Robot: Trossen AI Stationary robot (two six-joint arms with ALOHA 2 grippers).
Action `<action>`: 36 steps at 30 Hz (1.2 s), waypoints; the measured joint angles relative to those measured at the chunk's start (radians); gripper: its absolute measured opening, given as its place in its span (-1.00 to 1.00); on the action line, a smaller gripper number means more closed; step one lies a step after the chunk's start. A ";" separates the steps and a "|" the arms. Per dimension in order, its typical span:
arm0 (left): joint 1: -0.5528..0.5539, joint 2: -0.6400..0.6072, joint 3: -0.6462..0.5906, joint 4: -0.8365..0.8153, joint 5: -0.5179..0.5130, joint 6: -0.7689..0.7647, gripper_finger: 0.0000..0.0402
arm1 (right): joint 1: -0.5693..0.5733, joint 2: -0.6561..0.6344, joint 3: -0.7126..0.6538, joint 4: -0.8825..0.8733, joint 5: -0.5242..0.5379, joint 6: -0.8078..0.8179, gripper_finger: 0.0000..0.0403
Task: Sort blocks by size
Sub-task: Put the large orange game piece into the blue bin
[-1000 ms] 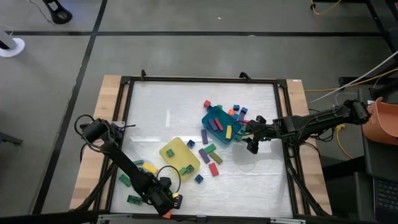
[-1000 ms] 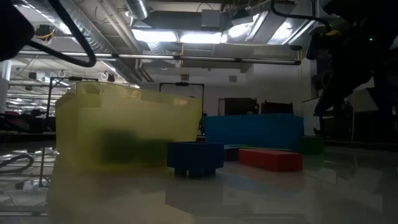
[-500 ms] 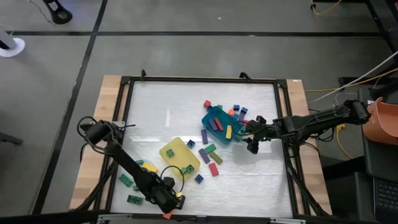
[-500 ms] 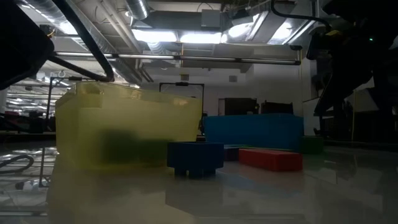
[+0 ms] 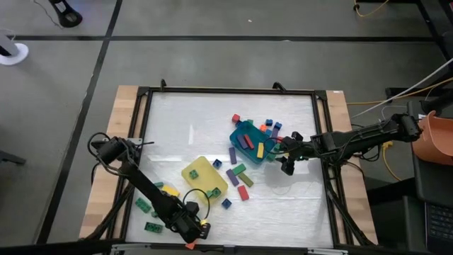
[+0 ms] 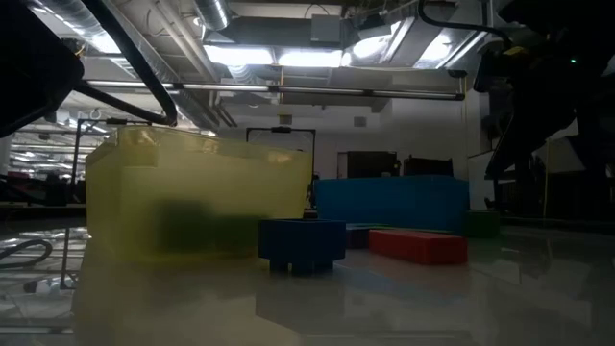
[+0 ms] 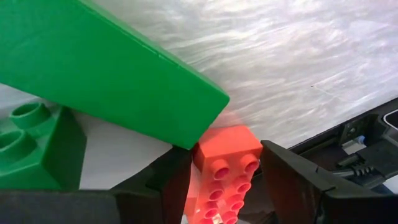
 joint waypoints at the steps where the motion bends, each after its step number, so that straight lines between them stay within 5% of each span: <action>1: 0.000 0.000 0.000 -0.001 0.000 0.000 -0.10 | 0.000 0.000 0.000 0.000 0.000 0.000 0.15; 21: 0.001 0.001 -0.001 -0.022 -0.023 0.019 -0.11 | 0.000 0.000 0.000 0.000 0.000 0.000 0.15; 30: 0.001 0.001 -0.002 -0.028 -0.029 0.000 -0.38 | 0.000 0.000 0.000 0.000 -0.001 0.000 0.15; 36: 0.002 0.001 -0.002 -0.029 -0.030 -0.023 -0.36 | 0.000 0.000 0.000 0.000 -0.001 0.000 0.15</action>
